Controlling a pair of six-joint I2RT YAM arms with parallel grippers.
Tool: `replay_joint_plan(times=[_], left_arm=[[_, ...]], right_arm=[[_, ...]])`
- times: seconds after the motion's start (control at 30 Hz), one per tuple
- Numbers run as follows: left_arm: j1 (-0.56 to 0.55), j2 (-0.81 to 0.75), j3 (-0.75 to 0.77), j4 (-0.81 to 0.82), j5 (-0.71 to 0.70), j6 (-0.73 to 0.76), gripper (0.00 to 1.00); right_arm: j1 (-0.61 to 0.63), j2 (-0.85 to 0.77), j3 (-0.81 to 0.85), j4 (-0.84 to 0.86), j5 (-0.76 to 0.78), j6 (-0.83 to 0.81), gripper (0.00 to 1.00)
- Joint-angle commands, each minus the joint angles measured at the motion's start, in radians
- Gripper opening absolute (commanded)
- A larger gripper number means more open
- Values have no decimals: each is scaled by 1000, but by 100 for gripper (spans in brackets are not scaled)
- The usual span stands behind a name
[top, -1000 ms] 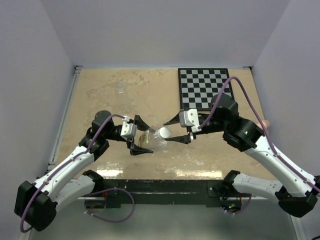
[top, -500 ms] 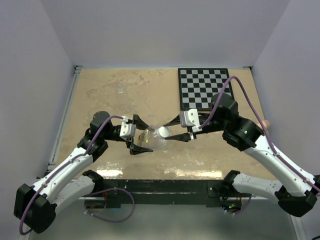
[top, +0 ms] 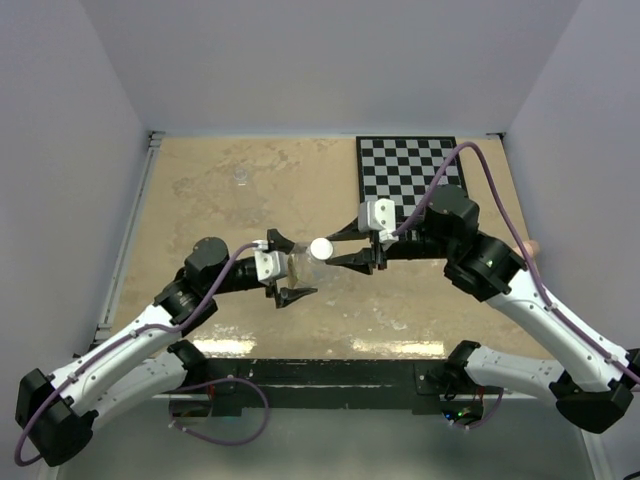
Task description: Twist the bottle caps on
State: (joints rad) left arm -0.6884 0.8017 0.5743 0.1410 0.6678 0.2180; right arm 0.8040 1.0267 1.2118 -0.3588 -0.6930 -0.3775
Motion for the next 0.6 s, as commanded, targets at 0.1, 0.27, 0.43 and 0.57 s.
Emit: replay_joint_plan(times=[0.1, 0.27, 0.43, 0.57], left_arm=[[-56, -48, -5, 192, -296, -15, 0], [-54, -59, -14, 192, -306, -52, 0], [-10, -52, -13, 140, -208, -77, 0], [67, -30, -25, 153, -42, -121, 0]], right_arm=[[3, 61, -46, -9, 108, 130, 0], [3, 27, -60, 17, 115, 109, 0], [1, -42, -49, 17, 128, 45, 55], [3, -80, -47, 50, 110, 26, 76]])
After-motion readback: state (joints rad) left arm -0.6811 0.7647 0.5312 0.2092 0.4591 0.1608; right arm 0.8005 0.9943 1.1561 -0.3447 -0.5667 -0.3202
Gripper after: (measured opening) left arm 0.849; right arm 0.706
